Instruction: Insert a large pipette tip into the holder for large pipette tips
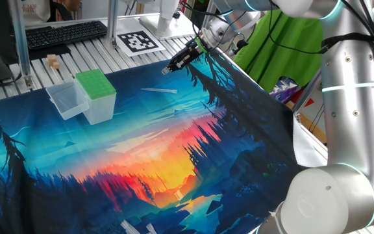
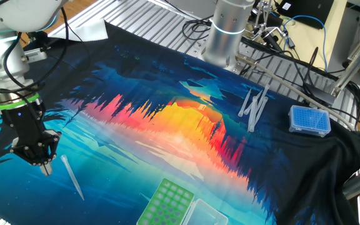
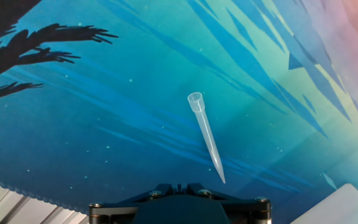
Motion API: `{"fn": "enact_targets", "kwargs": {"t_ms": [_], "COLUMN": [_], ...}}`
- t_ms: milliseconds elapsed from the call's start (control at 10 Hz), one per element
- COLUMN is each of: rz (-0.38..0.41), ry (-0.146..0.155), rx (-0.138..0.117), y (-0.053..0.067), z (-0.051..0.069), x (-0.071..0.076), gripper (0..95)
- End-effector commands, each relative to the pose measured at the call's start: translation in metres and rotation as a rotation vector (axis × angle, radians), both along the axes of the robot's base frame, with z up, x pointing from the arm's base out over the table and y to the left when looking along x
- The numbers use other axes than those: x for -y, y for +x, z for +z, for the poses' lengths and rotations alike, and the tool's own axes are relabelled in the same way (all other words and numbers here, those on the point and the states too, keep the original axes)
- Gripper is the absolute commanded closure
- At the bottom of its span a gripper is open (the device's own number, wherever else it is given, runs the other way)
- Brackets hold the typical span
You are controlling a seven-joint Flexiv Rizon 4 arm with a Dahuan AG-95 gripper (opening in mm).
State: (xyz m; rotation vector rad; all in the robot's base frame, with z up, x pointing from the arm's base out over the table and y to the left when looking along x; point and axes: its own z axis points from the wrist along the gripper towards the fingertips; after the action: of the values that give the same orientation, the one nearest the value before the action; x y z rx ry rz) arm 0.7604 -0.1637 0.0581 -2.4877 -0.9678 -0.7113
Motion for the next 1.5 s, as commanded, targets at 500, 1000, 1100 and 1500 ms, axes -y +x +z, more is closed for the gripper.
{"fn": "enact_targets", "kwargs": {"t_ms": [500,1000,1100,1500], "rz": [-0.002,0.001,0.001,0.009], "ry": [0.007,0.006,0.006,0.0], "rx": [0.006,0.006,0.006,-0.001], "y": [-0.0003,-0.0003,-0.0003,-0.0003], "z": [0.0005,0.0005,0.0005,0.0005], "x": [0.0,0.0,0.0,0.0], "gripper": [95.0,95.0,95.0,95.0]}}
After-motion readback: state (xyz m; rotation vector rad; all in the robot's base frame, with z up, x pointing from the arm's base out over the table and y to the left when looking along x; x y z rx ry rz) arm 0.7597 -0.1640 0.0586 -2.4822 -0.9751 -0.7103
